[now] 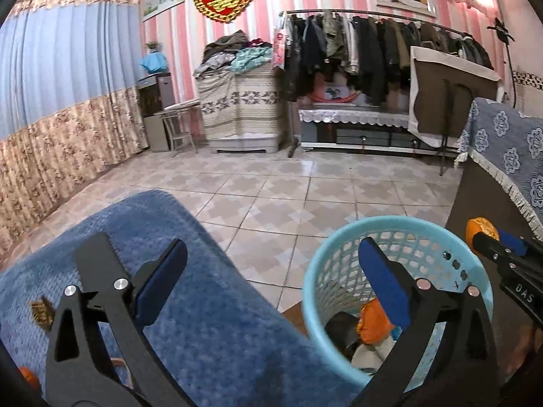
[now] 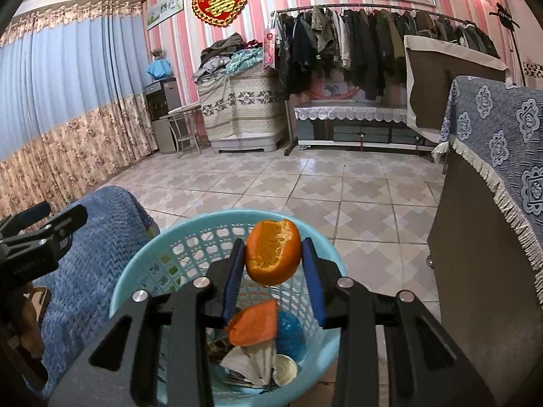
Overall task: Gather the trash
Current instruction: 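Open both tools to drop the wrapper and peel into the basket, then move both tools back over the rug toward the remaining peel and paper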
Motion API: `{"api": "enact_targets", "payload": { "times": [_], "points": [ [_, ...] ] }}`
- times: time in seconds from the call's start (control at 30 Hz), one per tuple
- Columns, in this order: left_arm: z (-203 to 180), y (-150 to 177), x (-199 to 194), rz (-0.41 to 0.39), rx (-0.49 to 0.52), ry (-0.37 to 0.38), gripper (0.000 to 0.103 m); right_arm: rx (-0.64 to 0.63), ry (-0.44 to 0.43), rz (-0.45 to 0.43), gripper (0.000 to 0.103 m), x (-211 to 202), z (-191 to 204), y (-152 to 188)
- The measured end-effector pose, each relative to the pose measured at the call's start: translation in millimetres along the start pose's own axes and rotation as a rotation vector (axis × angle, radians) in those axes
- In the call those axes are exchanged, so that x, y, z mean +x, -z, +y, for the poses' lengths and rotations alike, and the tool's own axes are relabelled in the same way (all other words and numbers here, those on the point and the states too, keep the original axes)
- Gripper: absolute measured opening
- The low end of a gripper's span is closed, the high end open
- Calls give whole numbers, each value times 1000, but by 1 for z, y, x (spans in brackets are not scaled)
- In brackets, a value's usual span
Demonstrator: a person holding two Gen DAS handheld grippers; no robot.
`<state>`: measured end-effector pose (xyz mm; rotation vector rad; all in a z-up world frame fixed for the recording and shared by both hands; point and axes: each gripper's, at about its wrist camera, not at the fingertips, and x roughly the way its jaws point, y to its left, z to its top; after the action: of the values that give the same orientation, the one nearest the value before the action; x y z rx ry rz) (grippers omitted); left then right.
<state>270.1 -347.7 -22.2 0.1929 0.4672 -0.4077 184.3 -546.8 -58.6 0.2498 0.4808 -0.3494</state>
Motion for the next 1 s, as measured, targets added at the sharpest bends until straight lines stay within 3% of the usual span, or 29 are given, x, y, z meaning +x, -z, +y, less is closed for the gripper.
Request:
{"api": "enact_targets", "payload": {
  "times": [0.3, 0.37, 0.43, 0.63, 0.83, 1.0],
  "points": [
    [20, 2, -13, -3, -21, -77, 98, -32, -6, 39, 36, 16, 28, 10],
    [23, 4, -16, -5, -25, -86, 98, -36, 10, 44, 41, 19, 30, 12],
    [27, 6, -18, 3, -32, -91, 98, -30, 15, 41, 65, 18, 30, 13],
    [36, 12, -23, 17, -51, -102, 98, -27, 31, 9, 84, 10, 30, 10],
    [53, 12, -38, 6, -88, -106, 98, -68, 77, 6, 95, 11, 34, 6],
    [70, 13, -54, -1, -104, -114, 98, -87, 87, -2, 96, 6, 39, 6]
  ]
}}
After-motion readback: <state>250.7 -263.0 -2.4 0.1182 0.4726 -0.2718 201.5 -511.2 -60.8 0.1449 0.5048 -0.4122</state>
